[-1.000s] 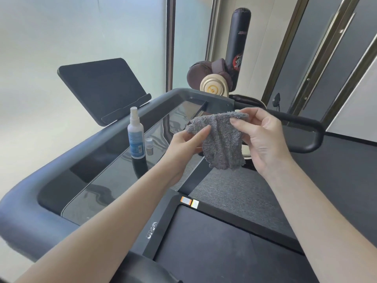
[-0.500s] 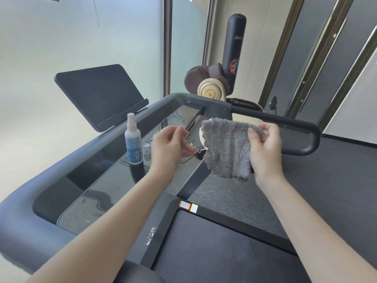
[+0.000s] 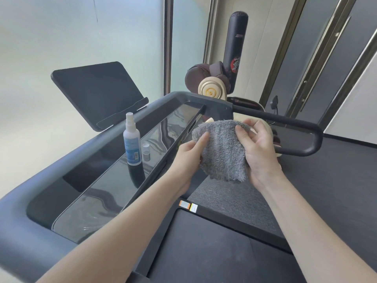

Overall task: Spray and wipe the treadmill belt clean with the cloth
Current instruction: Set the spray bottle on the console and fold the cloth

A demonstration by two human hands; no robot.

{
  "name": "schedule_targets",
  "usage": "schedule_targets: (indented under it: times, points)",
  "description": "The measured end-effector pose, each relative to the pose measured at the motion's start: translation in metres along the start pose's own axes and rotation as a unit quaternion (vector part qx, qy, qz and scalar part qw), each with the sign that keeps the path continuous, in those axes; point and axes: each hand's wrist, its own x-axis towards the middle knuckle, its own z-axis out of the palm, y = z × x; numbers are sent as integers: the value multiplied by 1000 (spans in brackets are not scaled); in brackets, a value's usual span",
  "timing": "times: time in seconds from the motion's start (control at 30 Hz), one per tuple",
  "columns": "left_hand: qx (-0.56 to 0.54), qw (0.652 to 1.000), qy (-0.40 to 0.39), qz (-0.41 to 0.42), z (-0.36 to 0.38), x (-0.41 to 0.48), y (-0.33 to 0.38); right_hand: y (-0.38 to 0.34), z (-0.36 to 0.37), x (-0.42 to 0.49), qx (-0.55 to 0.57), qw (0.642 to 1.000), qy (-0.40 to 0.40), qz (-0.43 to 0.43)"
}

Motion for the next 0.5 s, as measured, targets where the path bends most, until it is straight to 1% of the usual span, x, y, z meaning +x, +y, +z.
schedule_targets:
  times: [0.07, 0.17, 0.23, 0.3, 0.37, 0.43, 0.5]
  points:
    - [17, 998, 39, 56, 1, 1, 1, 4, 1, 2, -55, 997, 34, -43]
    - [91, 981, 84, 151, 3, 0, 5, 11, 5, 2, -179, 973, 99, -110]
    - [158, 959, 119, 204, 3, -1, 7, 16, 9, 1, -207, 961, 127, -130]
    - [187, 944, 138, 235, 2, -3, 10, 19, 11, 3, -218, 956, 144, -137]
    - [209, 937, 131, 248, -2, -2, 13, 17, 9, 5, -227, 955, 129, -138]
    - [231, 933, 104, 257, -8, -1, 16, 13, 4, 9, -254, 951, 100, -146]
    - [227, 937, 82, 251, -11, -1, 19, 10, -2, 15, -275, 947, 74, -151]
